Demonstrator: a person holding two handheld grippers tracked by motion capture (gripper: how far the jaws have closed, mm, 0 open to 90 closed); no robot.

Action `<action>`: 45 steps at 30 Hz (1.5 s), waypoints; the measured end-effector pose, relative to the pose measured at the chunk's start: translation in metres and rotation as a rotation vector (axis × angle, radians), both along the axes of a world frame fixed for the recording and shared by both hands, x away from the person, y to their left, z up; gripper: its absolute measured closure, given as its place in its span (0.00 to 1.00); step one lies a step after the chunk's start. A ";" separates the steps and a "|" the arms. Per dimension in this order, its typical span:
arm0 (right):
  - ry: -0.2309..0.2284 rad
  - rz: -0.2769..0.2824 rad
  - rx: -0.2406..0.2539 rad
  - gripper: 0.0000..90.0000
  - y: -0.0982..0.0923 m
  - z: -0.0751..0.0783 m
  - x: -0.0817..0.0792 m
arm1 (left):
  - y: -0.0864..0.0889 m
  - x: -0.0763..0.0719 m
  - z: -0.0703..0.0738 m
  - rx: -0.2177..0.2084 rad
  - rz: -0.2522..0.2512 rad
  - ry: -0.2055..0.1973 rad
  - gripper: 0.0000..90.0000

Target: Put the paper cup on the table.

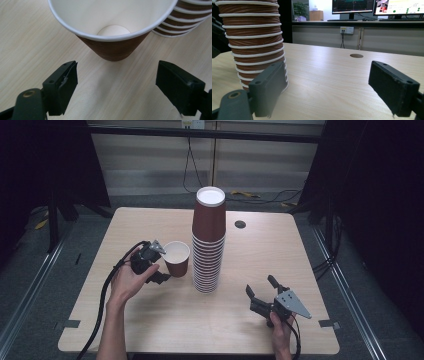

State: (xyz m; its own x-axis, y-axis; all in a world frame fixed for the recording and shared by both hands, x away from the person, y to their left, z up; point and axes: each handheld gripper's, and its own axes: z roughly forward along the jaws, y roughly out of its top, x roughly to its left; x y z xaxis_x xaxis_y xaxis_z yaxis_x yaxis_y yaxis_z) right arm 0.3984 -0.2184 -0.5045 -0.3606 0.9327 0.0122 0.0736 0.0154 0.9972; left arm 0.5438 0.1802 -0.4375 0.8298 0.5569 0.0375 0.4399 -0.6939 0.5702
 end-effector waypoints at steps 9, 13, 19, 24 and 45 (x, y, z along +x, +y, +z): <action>-0.002 -0.001 0.000 0.15 0.000 0.000 0.000 | 0.009 -0.020 -0.007 -0.119 0.050 -0.111 0.19; -0.001 -0.002 0.000 0.15 0.000 0.000 0.000 | 0.009 -0.029 -0.009 -0.166 0.066 -0.165 0.19; -0.002 -0.002 -0.001 0.15 0.000 0.000 0.000 | 0.010 -0.044 -0.012 -0.259 0.076 -0.200 0.19; -0.003 -0.002 -0.002 0.15 0.000 0.000 0.000 | 0.011 -0.054 -0.014 -0.336 0.092 -0.246 0.19; -0.002 -0.004 -0.005 0.15 0.000 0.000 0.000 | 0.016 -0.096 -0.036 -0.551 0.165 -0.340 0.19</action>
State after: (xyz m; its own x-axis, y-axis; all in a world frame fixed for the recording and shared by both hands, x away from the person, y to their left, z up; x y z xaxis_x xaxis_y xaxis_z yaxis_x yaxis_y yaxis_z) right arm 0.3981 -0.2182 -0.5045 -0.3566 0.9342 0.0068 0.0713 0.0200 0.9973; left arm 0.4482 0.1965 -0.4740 0.7244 0.6880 -0.0437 0.2480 -0.2008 0.9477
